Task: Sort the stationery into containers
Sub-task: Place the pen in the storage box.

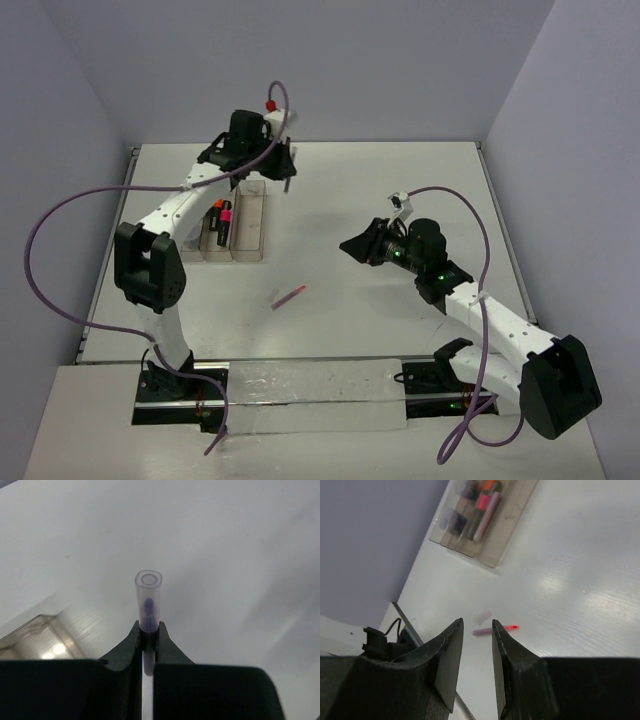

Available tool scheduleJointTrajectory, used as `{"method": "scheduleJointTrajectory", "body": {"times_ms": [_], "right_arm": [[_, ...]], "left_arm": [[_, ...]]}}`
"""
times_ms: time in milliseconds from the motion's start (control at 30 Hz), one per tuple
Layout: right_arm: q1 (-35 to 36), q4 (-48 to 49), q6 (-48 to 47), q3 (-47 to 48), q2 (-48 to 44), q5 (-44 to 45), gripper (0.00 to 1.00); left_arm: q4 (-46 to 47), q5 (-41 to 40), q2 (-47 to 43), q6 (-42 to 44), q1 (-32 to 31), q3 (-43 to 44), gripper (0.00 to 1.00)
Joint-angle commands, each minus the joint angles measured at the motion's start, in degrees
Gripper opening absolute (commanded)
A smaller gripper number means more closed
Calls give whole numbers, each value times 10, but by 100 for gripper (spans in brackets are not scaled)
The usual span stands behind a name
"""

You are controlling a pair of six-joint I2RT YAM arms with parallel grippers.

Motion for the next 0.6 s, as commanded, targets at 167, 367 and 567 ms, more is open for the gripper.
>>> {"method": "scheduleJointTrajectory", "body": {"times_ms": [167,367,567], "right_arm": [[-7,-34,-38,34,-13,10,38],[-7,-40,-40,33,-17,16,38],[-8,-46,-42,28,-23,21,38]], "left_arm": [[-36,-60,1,-55,97,-49,0],[-28,-69,5,-58,108,-102,1],[-19,-78,10,-63,107,-160,6]]}}
